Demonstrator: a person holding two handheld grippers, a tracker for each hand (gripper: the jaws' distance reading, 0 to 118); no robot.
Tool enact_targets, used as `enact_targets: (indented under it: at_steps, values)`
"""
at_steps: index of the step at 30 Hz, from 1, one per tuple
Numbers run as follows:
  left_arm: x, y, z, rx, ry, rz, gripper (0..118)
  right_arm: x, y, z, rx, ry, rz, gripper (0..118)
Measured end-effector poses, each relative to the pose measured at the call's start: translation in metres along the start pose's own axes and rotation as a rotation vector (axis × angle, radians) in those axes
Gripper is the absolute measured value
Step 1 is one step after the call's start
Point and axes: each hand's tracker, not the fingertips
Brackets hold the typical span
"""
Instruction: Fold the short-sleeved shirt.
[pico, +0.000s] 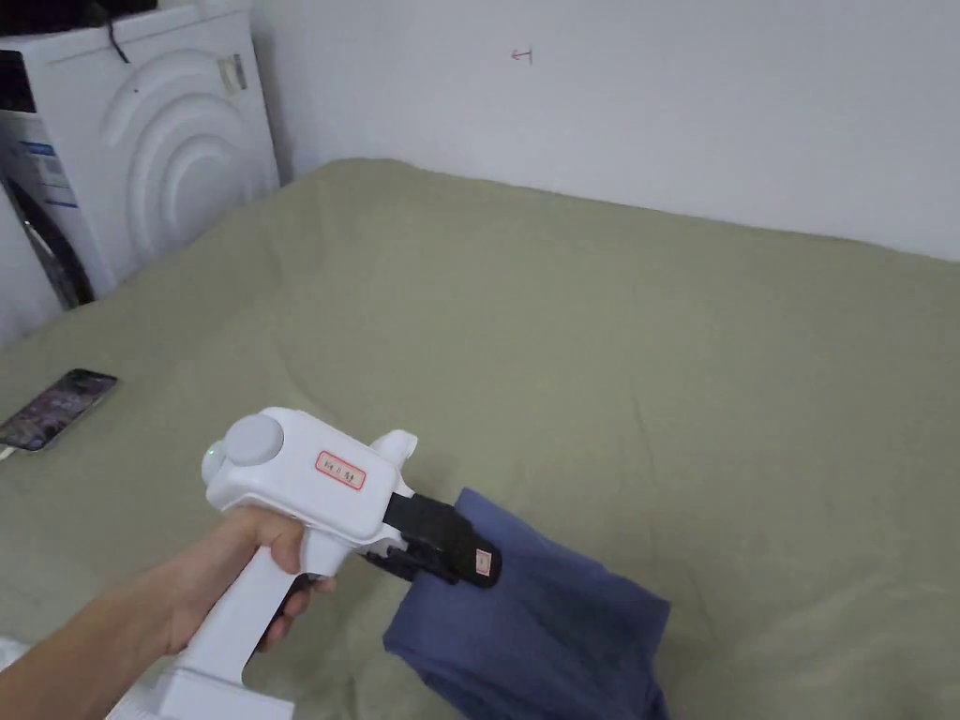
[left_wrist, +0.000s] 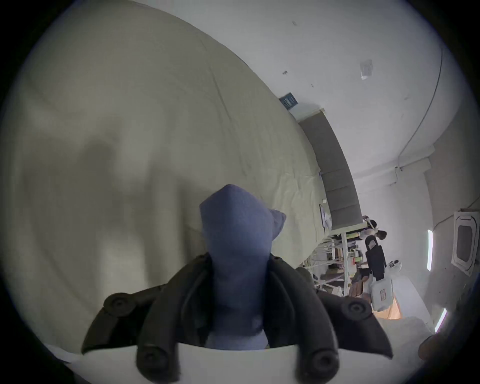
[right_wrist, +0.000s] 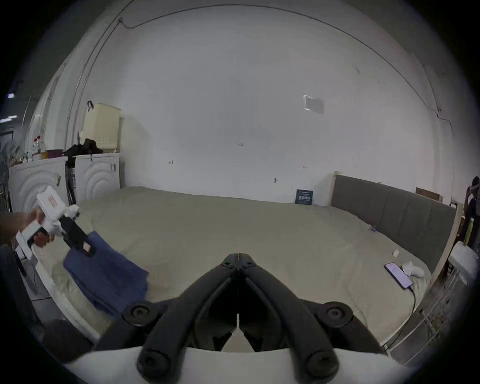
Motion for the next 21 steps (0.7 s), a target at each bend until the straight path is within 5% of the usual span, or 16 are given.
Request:
enact_targets:
  at_steps: [9,19,20,21]
  values:
    - [-0.096,0.06,0.102,0.019,0.142,0.035,31,-0.049,-0.004,-0.041,-0.016,0.067,0.004,0]
    - [-0.131,0.084,0.138,0.001,0.236,0.093,31,-0.066,-0.02,-0.064,-0.085,0.106,0.028,0]
    - [-0.13,0.086,0.137,0.006,0.246,0.084,36,-0.065,-0.021,-0.064,-0.093,0.108,0.027,0]
    - [-0.128,0.088,0.137,0.002,0.265,0.065,55,-0.065,-0.023,-0.064,-0.098,0.108,0.026,0]
